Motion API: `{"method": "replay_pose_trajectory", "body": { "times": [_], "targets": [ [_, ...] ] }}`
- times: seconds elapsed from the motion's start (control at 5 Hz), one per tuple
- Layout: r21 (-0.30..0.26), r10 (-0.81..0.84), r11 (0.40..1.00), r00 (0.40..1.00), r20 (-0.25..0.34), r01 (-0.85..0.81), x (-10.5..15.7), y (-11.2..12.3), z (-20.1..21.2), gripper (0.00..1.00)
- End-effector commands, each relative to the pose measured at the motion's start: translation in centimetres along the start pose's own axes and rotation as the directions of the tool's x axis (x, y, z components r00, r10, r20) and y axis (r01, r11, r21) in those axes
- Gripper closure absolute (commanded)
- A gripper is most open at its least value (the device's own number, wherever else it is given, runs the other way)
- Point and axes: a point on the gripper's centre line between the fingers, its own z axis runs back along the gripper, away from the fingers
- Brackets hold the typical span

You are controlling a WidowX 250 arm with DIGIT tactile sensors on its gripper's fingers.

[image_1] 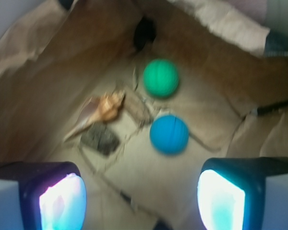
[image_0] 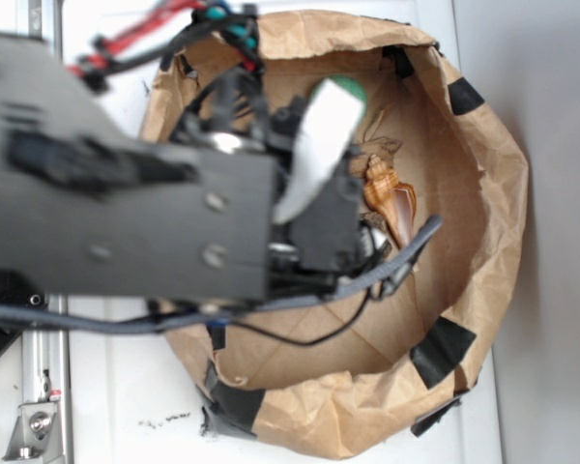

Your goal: Grab the green ball.

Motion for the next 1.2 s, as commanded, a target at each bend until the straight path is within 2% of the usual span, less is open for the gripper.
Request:
{"method": "replay_pose_trajectory", "body": {
  "times": [0.0, 0.2, 0.6, 1.0],
  "targets": [
    [0.008, 0.028, 1.000, 0.999, 0.042, -0.028, 2.2, 0.7, -2.6, 0.00],
    [0.008, 0.044, 0.999, 0.997, 0.063, -0.045, 5.2, 0.2, -4.1, 0.00],
    [-0.003, 0.022, 1.000, 0.991, 0.129, -0.022, 8.0, -0.1, -5.0, 0.00],
    [-0.003, 0.022, 1.000, 0.991, 0.129, -0.022, 8.0, -0.1, -5.0, 0.00]
  ]
}}
